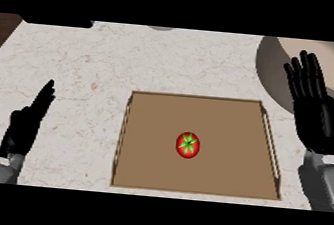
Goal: Pick the tomato from the tray and place it in the pot
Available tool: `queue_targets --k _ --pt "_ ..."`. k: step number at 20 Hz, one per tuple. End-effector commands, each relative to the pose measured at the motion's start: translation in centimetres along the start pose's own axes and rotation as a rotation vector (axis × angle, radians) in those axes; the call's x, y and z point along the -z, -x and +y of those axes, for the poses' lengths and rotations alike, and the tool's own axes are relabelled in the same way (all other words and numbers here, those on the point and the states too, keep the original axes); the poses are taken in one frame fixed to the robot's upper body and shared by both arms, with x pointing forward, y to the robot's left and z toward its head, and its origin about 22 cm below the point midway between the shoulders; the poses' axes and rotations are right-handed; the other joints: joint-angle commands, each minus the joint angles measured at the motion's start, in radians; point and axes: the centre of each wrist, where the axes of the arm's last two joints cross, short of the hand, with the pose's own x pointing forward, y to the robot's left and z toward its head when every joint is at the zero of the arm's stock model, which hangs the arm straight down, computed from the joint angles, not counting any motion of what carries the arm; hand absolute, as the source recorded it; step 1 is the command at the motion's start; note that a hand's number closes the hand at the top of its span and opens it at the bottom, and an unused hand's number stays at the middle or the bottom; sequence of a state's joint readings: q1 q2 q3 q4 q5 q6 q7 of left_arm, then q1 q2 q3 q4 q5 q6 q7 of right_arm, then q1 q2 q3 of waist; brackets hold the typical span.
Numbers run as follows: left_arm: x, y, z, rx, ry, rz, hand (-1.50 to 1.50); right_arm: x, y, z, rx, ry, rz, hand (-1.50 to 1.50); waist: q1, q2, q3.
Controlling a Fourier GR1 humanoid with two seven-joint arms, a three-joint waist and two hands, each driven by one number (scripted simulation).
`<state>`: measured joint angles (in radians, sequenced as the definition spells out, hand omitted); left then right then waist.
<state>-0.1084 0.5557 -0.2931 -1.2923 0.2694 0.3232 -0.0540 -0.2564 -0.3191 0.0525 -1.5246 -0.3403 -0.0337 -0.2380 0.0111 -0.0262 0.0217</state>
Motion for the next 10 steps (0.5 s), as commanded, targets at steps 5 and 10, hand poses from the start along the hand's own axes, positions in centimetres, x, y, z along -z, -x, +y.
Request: queue_targets --k 5,10 --pt "2.4 -8.2 -0.5 -0.198 -0.044 -0.235 0.0 6.3 0.2 1.6 -0.062 -0.32 0.021 1.5 0.062 0.039 -0.02" --pt "2.3 -10.3 -2.9 -0.308 0.005 -0.221 0.0 4.8 5.8 3.6 -0.36 -0.394 -0.007 -1.5 0.06 0.045 -0.019"
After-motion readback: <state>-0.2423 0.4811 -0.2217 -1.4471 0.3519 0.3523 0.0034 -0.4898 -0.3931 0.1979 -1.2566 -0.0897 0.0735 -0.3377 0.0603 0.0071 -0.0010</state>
